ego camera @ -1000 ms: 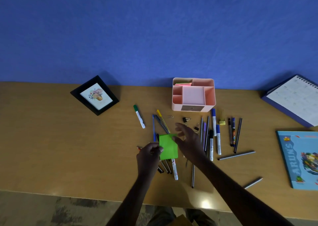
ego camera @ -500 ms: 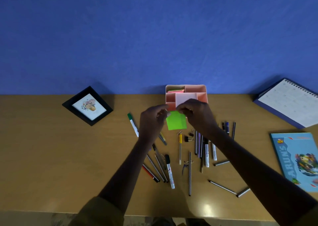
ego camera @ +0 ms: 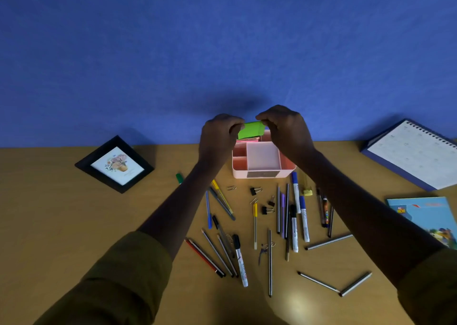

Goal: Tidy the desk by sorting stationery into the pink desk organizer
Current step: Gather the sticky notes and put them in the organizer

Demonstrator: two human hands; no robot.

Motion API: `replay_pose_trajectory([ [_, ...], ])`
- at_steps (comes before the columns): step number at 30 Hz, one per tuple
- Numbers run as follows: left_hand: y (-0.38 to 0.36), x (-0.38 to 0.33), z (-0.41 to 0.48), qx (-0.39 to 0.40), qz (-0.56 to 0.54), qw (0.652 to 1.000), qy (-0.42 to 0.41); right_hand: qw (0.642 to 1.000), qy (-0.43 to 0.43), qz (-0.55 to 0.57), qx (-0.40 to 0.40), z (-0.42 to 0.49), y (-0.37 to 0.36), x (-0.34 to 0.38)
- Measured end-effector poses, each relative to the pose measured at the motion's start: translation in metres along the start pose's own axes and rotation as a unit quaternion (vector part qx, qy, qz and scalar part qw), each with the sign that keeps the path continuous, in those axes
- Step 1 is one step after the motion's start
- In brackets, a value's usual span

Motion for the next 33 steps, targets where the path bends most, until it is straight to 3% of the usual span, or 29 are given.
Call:
replay_pose_trajectory([
  [10, -0.024, 0.028, 0.006, 0.02, 0.034, 0.999, 0.014, 0.999, -0.024, -0.039, 0.027, -0.005, -0.038, -0.015],
  [24, -0.065, 0.075, -0.002, 0.109, 0.125, 0.983, 0.073, 0.991, -0.083, -0.048, 0.089, -0.012, -0.097, -0.045],
  [33, -0.077, 0.085, -0.004, 0.134, 0.149, 0.976, 0.086, 0.985, -0.078, -0.116, 0.098, -0.018, -0.109, -0.045],
])
Point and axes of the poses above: each hand's wrist, its own z-axis towards the middle knuckle, its own y-axis out of the back of the hand, x = y × z, the point moved 9 cm from there along z, towards the middle knuckle, and after that the axes turned 7 degrees about -z, right-handed, at the moved point
